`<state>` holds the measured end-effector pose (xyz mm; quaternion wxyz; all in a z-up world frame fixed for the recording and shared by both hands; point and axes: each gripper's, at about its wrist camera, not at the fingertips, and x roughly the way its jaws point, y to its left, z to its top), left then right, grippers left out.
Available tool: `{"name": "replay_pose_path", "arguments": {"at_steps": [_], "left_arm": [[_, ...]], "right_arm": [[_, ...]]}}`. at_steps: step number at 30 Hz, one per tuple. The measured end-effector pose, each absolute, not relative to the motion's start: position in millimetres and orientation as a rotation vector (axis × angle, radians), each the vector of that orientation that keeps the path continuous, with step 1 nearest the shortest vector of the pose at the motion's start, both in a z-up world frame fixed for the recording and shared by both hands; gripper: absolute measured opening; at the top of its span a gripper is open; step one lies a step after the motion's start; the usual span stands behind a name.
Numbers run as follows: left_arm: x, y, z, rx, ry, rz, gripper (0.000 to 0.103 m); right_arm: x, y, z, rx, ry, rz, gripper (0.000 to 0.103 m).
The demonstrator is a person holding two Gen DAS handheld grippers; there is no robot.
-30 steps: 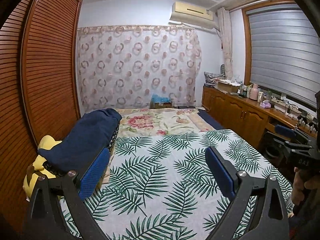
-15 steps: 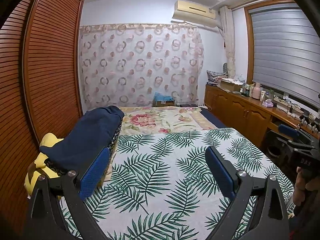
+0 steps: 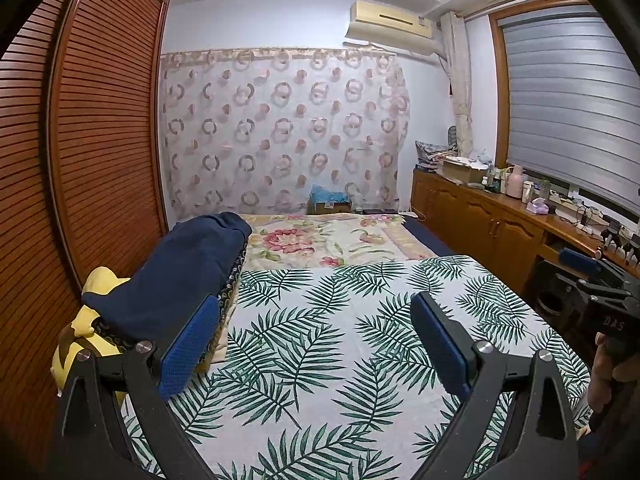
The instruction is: Fold small clothes
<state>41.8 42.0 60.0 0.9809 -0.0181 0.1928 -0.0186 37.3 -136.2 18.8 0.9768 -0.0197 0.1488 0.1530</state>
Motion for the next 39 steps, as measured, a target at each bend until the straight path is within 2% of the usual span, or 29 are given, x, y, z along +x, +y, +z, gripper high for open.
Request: {"name": "replay_pose_path", "arguments": {"at_steps": [39], "left_arm": [[40, 47, 63, -0.036, 0.382, -0.036, 0.097]], "right_arm": [[41, -152, 20, -0.039, 0.297, 0.307, 0.086]]}}
